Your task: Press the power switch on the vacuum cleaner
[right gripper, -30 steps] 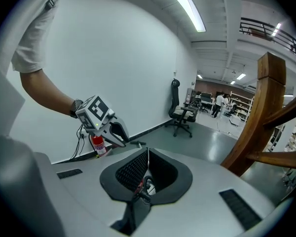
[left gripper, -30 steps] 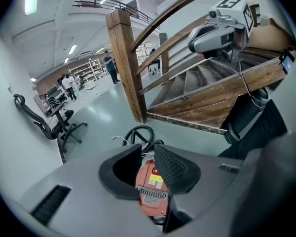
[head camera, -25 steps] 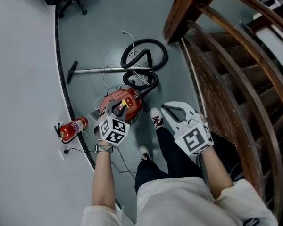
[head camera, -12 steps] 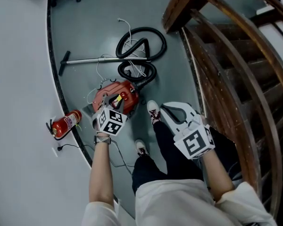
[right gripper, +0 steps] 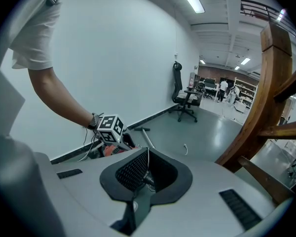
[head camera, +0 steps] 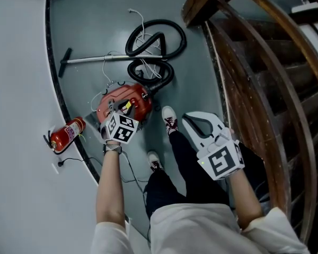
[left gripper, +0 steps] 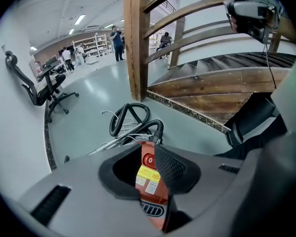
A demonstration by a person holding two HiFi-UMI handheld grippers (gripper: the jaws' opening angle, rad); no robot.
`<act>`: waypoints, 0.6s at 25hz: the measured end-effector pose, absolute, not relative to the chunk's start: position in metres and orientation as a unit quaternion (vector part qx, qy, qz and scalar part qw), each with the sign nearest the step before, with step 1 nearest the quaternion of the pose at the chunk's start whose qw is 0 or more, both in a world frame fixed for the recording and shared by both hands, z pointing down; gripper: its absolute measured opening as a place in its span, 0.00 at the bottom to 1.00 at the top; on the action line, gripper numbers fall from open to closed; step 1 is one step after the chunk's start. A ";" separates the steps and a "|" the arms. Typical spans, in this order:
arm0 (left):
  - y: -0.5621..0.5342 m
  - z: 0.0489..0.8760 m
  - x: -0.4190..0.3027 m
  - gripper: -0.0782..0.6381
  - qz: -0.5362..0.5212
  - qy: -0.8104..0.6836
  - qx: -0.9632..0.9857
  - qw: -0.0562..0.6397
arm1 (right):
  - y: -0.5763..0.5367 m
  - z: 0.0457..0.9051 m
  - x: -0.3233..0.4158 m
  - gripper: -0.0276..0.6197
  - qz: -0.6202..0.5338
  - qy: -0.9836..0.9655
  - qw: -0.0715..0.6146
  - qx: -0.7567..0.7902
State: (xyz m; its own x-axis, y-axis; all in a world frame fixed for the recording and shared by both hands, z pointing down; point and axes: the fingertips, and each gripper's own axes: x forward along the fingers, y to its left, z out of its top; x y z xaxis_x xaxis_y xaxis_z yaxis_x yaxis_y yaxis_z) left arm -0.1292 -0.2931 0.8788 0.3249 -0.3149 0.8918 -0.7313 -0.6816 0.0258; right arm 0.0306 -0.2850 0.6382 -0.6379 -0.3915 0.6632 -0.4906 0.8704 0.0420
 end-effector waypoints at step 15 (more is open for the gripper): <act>-0.290 0.941 -0.138 0.22 0.497 -0.346 0.756 0.251 | -0.277 0.672 0.030 0.09 0.093 -0.901 0.355 0.233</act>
